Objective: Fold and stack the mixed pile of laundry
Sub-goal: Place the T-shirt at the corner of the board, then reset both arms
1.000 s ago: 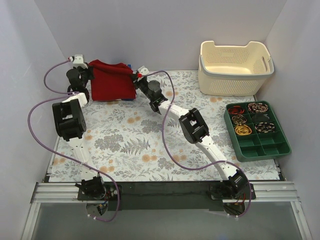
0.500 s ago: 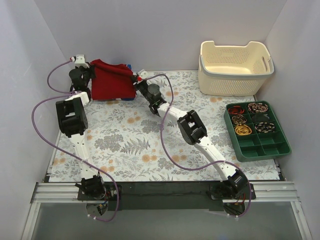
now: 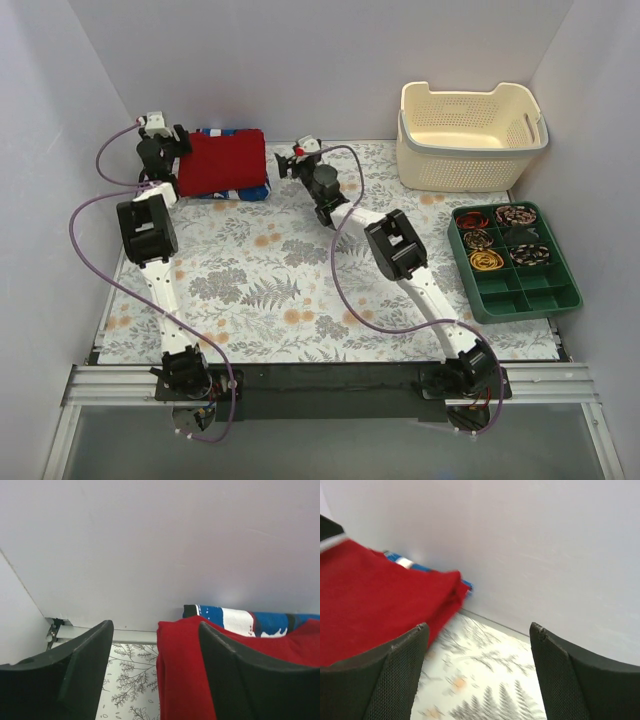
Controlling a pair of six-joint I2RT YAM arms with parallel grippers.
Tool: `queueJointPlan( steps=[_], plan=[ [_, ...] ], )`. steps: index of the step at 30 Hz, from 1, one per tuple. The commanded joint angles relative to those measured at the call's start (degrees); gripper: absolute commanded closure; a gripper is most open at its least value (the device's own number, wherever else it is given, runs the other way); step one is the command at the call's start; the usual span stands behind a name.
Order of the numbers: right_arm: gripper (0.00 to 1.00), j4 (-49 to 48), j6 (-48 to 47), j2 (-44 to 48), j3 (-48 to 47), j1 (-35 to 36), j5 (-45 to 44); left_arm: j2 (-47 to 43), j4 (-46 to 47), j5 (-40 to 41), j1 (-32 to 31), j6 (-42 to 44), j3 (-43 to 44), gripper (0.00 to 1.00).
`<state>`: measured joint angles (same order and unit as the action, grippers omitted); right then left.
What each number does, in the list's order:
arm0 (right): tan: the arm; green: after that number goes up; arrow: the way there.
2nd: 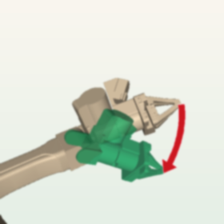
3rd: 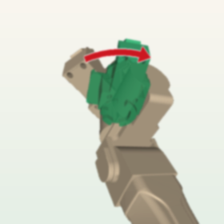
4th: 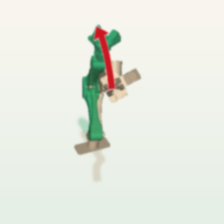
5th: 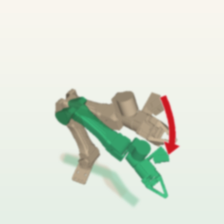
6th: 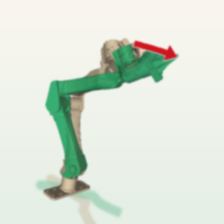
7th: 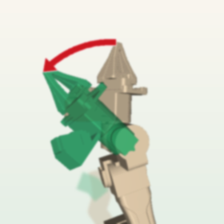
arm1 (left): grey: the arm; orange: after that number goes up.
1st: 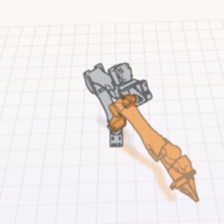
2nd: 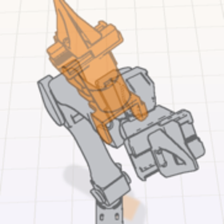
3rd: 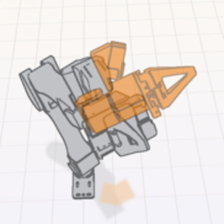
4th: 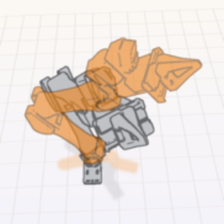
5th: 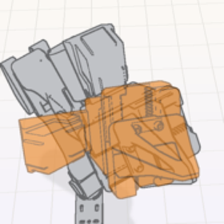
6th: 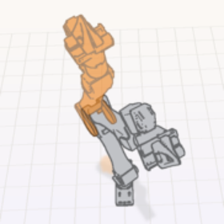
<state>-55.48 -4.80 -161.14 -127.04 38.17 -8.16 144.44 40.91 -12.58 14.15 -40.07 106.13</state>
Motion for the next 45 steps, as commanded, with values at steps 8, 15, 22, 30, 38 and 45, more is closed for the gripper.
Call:
queueJointPlan(
  steps=[8,15,22,30,38,45],
  plan=[
    [0.06,-2.8,-3.0,31.6,32.1,-1.5,7.7,-15.4,-20.7,-11.3,1.6,2.9,0.7,0.28],
    [0.02,24.0,-1.4,42.6,33.5,-4.9,19.4,-24.8,-47.5,-29.7,0.8,9.0,-2.2,0.26],
    [0.02,34.6,-0.3,54.4,42.2,-10.4,24.6,-24.6,-54.4,-22.1,-7.5,13.4,-5.7,0.25],
    [0.02,49.2,1.2,61.3,44.7,-17.3,27.7,-25.2,-56.8,-13.7,-12.2,18.0,-16.5,0.25],
    [0.02,55.4,-0.1,71.9,49.2,-23.1,28.6,-31.5,-61.3,-11.0,-12.8,16.6,-10.9,0.23],
    [0.02,70.8,-3.1,81.8,47.3,-31.4,31.5,-34.3,-80.8,-7.9,-12.8,10.3,7.9,0.23]
  ],
)
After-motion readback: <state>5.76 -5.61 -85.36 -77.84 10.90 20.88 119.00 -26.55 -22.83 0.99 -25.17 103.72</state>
